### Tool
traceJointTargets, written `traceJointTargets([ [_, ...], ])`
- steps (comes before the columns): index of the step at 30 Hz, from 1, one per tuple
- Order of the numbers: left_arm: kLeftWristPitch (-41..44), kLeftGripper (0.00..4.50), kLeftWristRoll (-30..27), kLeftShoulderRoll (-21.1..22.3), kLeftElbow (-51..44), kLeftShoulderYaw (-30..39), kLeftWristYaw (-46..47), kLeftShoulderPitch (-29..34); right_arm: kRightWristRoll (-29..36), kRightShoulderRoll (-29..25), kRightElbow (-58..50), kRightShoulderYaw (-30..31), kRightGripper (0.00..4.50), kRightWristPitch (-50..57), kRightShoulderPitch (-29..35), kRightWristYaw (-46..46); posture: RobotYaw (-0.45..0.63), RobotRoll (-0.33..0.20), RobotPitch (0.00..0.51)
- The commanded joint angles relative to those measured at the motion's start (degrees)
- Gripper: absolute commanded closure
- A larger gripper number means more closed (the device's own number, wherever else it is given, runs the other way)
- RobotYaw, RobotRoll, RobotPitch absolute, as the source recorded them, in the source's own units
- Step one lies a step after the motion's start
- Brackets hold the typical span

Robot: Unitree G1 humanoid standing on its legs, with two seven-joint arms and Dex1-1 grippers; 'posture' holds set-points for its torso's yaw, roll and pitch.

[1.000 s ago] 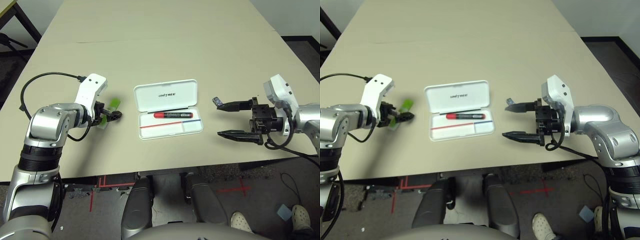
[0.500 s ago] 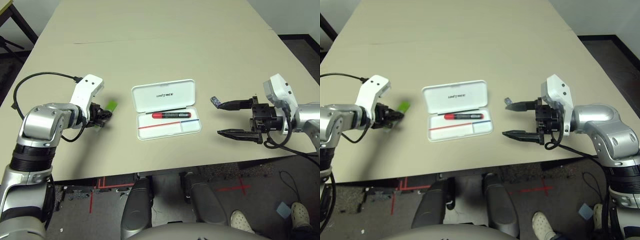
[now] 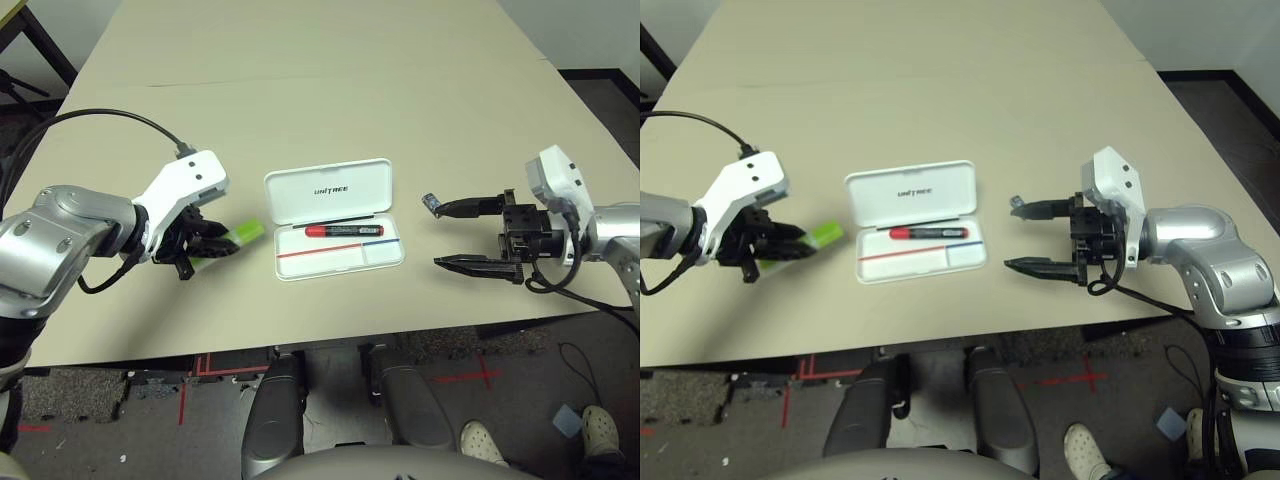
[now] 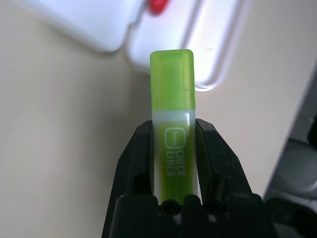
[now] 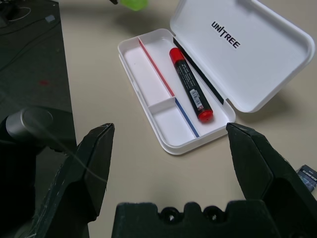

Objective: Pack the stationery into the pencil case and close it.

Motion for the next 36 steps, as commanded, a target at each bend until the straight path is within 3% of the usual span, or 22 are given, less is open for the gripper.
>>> traceJointTargets([
  [1,-2.1,3.42,-0.25,1.05,-3.03,-2.24,-2.21,0.27,-0.51,0.18,0.19,0.42,0.0,-0.8,-0.23,0.33,-0.05,0.0,0.193],
  [8,-4.78,3.42,2.07,-1.48,-4.61,-6.33,-1.43,-3.13,-0.57,-0.02,0.35,0.46,0.0,-1.07,-0.31,0.34,-0.05,0.0,0.193],
  [13,-8.69,3.42,7.14,-5.33,-2.35,-11.6,-0.54,-6.65,-0.88,0.18,0.31,0.94,0.0,-1.35,-0.39,0.32,-0.06,0.0,0.194],
  [24,-11.46,3.42,14.13,-17.63,4.23,-20.16,-0.15,-14.08,-1.08,0.13,0.03,0.81,0.0,-1.35,0.06,-0.06,-0.08,0.0,0.198],
  [29,-11.73,3.42,15.83,-21.4,6.42,-21.9,0.41,-15.17,-1.11,-0.02,-0.39,0.46,0.0,-1.16,0.43,-0.24,-0.09,0.0,0.201],
  [36,-11.19,3.42,16.67,-23.12,7.27,-22.32,1.17,-14.23,-1.16,-0.11,-0.62,0.34,0.0,-1.03,0.62,-0.54,-0.09,0.0,0.207],
])
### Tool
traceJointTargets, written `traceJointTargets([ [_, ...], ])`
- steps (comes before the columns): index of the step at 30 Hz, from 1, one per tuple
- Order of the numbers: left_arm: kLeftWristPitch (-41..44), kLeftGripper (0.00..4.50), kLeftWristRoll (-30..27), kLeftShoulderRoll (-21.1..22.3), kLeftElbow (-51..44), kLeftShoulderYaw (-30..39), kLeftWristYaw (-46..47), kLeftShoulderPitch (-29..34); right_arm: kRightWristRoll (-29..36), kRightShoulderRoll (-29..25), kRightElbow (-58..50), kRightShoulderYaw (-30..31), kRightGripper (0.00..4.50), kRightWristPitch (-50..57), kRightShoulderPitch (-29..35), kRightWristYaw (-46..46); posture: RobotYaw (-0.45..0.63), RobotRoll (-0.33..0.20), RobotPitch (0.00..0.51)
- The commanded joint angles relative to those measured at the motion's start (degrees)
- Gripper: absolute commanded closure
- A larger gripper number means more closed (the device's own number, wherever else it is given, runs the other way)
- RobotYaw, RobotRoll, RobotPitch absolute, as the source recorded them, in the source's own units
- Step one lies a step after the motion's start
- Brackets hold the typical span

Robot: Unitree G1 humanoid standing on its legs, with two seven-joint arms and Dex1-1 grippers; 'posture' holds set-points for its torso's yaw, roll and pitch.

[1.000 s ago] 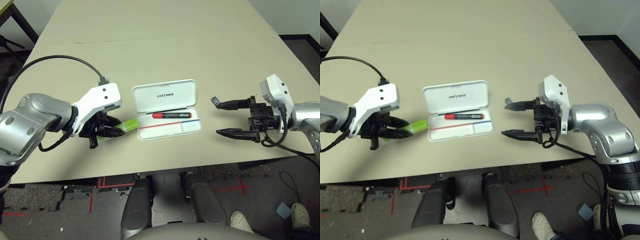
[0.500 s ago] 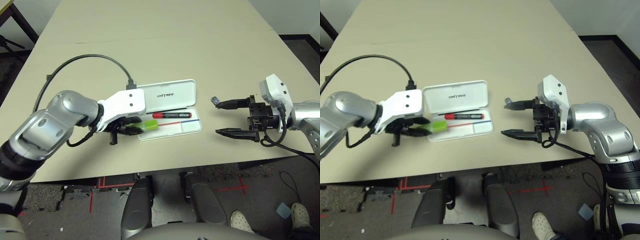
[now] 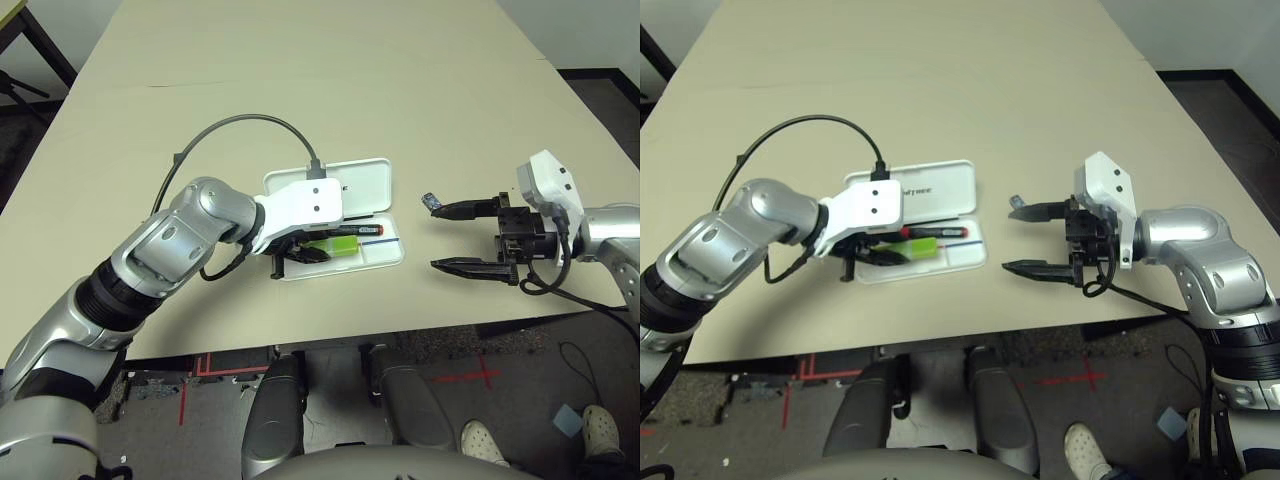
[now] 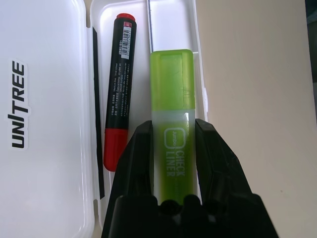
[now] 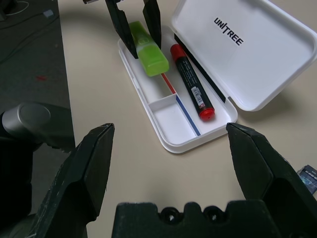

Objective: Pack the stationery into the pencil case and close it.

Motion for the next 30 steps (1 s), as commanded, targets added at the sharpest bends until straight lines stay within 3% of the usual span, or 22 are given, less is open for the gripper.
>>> traceJointTargets([
  [1,0.28,3.42,1.08,-0.51,0.1,-0.91,0.47,1.03,-0.15,-0.29,-0.73,-0.24,0.0,0.01,0.51,-0.23,-0.09,0.0,0.207],
  [9,2.23,3.42,0.59,-0.34,-0.91,-0.07,0.68,2.18,-0.49,-0.02,-0.19,0.24,0.0,-0.2,-0.05,-0.38,-0.08,0.0,0.205],
  [18,2.93,0.04,-0.38,-0.42,-0.89,2.69,1.93,2.77,-1.35,0.85,0.67,0.96,0.0,-0.81,-0.8,-0.15,-0.07,0.0,0.201],
  [21,1.14,0.04,-1.9,0.74,-1.84,6.04,1.13,4.7,-1.46,1.05,0.76,0.94,0.0,-0.82,-0.9,-0.16,-0.07,0.0,0.2],
  [30,-5.82,0.04,-7.26,14.82,-6.42,19.53,-5.65,17.06,-1.81,1.04,1.46,0.34,0.0,-1.03,-0.36,-0.19,-0.04,0.0,0.196],
])
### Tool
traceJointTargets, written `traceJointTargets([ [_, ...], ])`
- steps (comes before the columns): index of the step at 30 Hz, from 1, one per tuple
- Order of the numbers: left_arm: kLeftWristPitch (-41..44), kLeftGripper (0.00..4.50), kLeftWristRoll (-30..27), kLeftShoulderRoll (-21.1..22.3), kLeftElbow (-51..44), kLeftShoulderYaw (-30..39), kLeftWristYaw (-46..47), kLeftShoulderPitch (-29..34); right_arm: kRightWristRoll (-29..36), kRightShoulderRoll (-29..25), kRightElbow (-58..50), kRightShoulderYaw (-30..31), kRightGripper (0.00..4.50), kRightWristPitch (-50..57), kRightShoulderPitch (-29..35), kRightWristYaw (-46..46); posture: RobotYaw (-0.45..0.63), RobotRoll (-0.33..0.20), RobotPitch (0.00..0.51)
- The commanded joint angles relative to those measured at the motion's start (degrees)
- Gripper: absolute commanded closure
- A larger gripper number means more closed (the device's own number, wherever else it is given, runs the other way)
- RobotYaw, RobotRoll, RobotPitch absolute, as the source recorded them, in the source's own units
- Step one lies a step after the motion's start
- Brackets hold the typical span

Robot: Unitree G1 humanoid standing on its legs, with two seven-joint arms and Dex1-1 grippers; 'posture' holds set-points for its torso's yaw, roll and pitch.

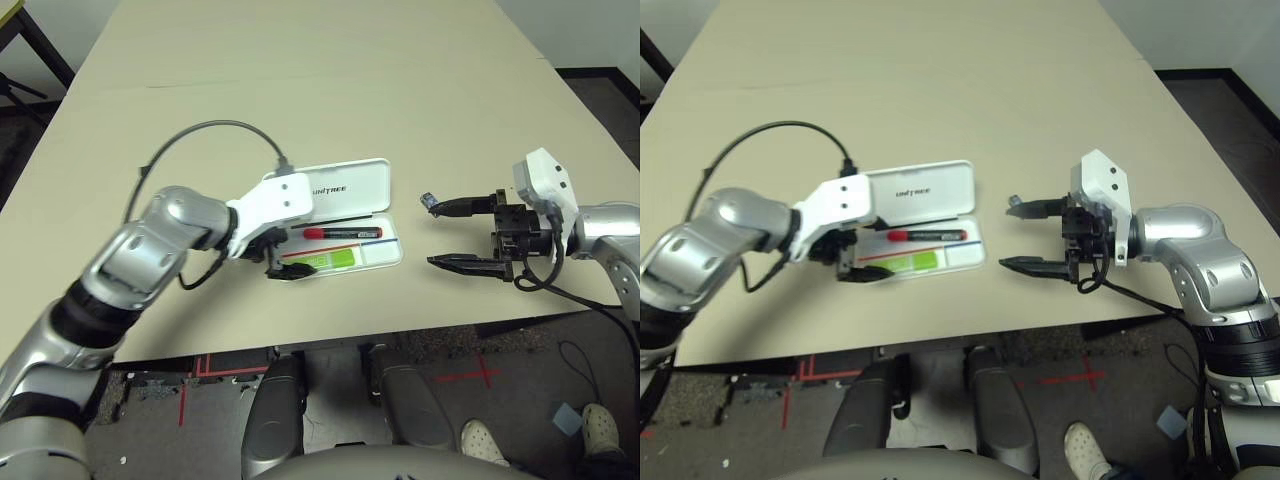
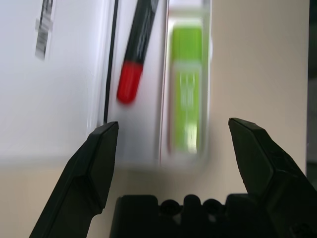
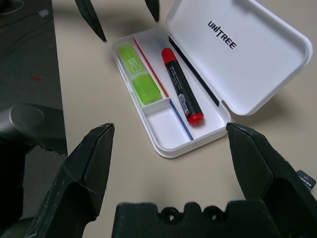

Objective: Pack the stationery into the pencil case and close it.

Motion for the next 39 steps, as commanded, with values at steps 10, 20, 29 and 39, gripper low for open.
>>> traceJointTargets([
  [10,-1.88,0.04,-3.91,6.6,-3.86,8.99,-2.19,4.76,-1.59,0.89,0.57,-1.24,0.0,0.41,1.51,-5.5,-0.01,0.0,0.192],
  [20,-1.78,0.04,-4.44,6.34,-4.55,9.32,-1.01,5.56,-3.93,4.85,-6.45,-3.52,0.0,21.14,-2.22,-30.64,-0.02,0.0,0.198],
  [29,-2.43,0.04,-3.85,5.81,-3.76,8.29,-0.83,4.66,-5.8,10.54,-4.06,-2.11,0.0,41.18,-10.37,-44.5,-0.03,0.0,0.196],
  [39,-2.07,0.04,-3.93,5.82,-4.48,8.58,-0.21,5.18,-7.13,12.72,1.18,2.5,0.0,45.84,-14.08,-45.75,-0.01,0.0,0.197],
])
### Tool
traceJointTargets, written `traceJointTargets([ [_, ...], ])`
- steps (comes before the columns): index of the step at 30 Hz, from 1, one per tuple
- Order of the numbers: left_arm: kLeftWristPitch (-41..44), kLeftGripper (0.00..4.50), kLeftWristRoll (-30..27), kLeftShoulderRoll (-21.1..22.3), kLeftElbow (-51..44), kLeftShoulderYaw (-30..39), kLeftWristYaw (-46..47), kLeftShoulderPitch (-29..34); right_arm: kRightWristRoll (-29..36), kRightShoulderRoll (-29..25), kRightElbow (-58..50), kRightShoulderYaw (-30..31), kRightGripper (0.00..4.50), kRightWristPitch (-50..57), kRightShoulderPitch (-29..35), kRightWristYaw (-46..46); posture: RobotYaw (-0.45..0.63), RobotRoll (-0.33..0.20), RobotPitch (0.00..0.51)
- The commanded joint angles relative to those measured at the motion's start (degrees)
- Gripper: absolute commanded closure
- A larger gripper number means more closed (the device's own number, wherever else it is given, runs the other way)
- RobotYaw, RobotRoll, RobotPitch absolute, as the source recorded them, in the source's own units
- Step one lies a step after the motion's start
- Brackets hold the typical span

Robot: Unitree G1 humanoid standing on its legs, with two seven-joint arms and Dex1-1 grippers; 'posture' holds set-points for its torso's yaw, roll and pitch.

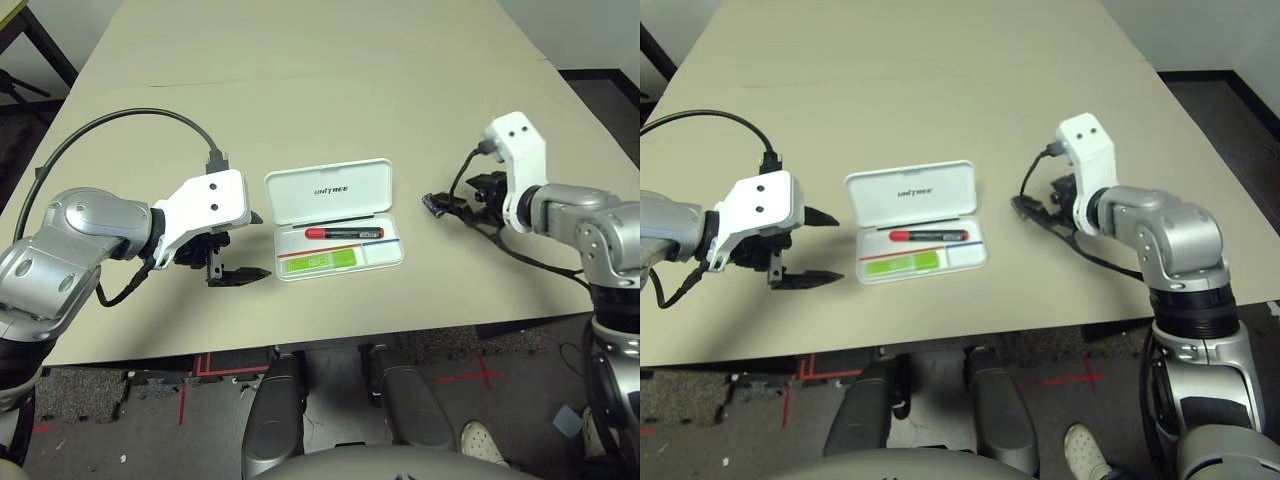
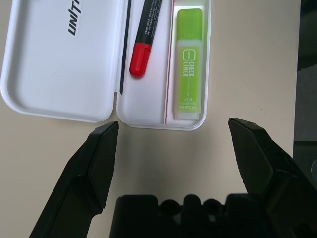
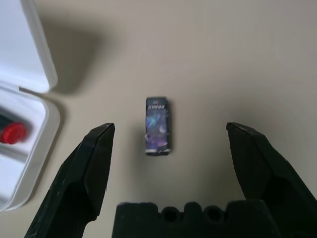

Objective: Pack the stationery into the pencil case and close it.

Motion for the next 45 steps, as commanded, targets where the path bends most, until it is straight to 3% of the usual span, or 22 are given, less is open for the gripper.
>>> traceJointTargets([
  [1,0.06,0.04,-0.17,0.26,-0.52,-0.22,0.52,0.53,-0.58,0.8,1.92,1.51,0.0,0.52,-1.43,0.07,-0.01,0.0,0.197],
  [10,0.93,0.04,-0.67,0.28,-1.55,-0.03,1.34,0.79,-3.53,3.73,9.03,5.7,0.0,-0.73,-2.97,-0.43,0.01,0.0,0.194],
  [13,0.99,0.0,-0.68,0.18,-1.49,-0.15,1.46,0.63,-4.14,4.11,10.12,5.91,0.55,-1.33,-3.04,-0.33,0.01,0.0,0.193],
  [23,0.62,0.0,-0.41,-0.23,-1.23,-0.76,1.47,0.24,-4.8,0.52,7.74,6.57,4.17,-3.77,-2.54,4.64,0.0,0.0,0.188],
  [30,0.16,0.0,-0.07,-0.65,-0.9,-1.24,1.54,0.08,-5.54,-7.55,6.15,9.33,4.19,-13.86,-2.65,16.59,-0.01,0.0,0.182],
  [37,-0.42,0.0,0.26,-0.67,-0.72,-1.55,1.5,0.12,-4.93,-14.76,7.56,11.16,4.19,-35.42,-2.24,38.91,-0.01,0.0,0.177],
  [45,-0.42,0.0,0.42,-0.78,-0.77,-1.51,1.83,0.13,-6.7,-13.06,9.7,13.96,4.19,-47.39,-4.88,51.76,0.0,0.0,0.174],
])
